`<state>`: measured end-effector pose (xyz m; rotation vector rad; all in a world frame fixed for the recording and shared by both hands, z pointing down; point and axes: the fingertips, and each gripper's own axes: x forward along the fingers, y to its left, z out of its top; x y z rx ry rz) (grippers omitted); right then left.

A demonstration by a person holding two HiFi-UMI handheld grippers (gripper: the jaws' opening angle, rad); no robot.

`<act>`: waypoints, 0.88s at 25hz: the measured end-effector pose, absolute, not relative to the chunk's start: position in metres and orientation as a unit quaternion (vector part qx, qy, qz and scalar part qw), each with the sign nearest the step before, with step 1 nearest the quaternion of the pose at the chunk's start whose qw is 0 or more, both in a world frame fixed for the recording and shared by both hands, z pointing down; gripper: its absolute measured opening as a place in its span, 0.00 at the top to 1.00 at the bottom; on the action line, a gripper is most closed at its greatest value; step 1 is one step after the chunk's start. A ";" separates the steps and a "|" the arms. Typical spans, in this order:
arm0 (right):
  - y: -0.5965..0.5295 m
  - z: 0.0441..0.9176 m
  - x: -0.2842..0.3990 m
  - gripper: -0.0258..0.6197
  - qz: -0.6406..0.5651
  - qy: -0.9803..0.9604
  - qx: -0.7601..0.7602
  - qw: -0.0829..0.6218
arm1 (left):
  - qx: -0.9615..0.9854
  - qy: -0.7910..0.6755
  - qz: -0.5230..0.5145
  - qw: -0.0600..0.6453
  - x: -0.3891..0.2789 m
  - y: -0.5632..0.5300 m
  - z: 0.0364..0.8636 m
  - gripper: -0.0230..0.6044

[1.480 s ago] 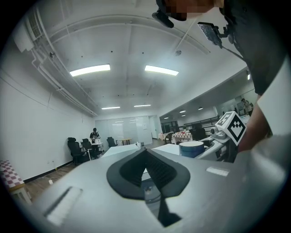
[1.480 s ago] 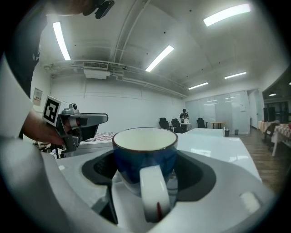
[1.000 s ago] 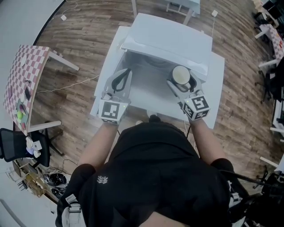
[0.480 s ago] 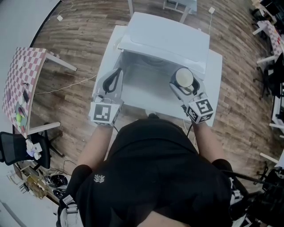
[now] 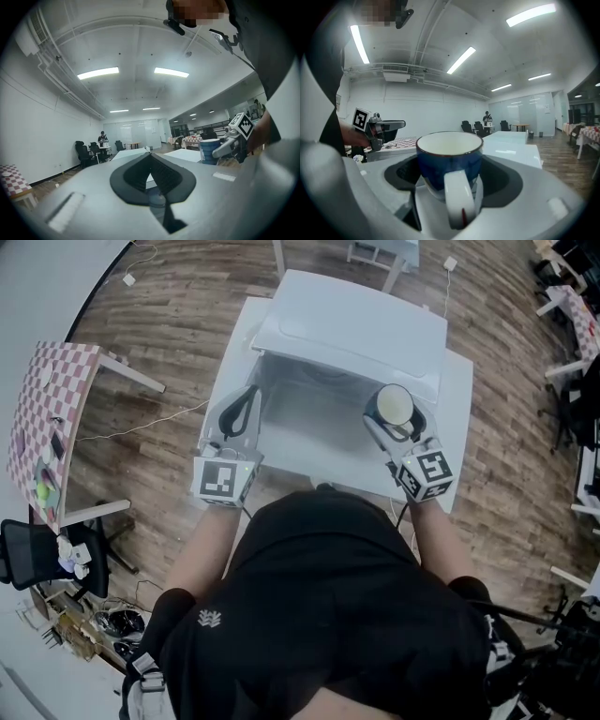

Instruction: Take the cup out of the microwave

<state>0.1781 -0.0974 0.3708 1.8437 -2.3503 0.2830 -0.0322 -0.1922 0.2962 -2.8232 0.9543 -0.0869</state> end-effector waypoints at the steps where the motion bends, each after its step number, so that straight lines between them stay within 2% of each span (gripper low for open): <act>1: -0.099 0.370 0.178 0.36 0.092 -0.780 0.615 0.071 | -0.944 0.319 -0.029 0.079 -0.032 -0.193 0.296 0.96; 22: -0.107 0.374 0.177 0.36 0.088 -0.771 0.627 0.072 | -0.941 0.329 -0.037 0.072 -0.047 -0.207 0.305 0.96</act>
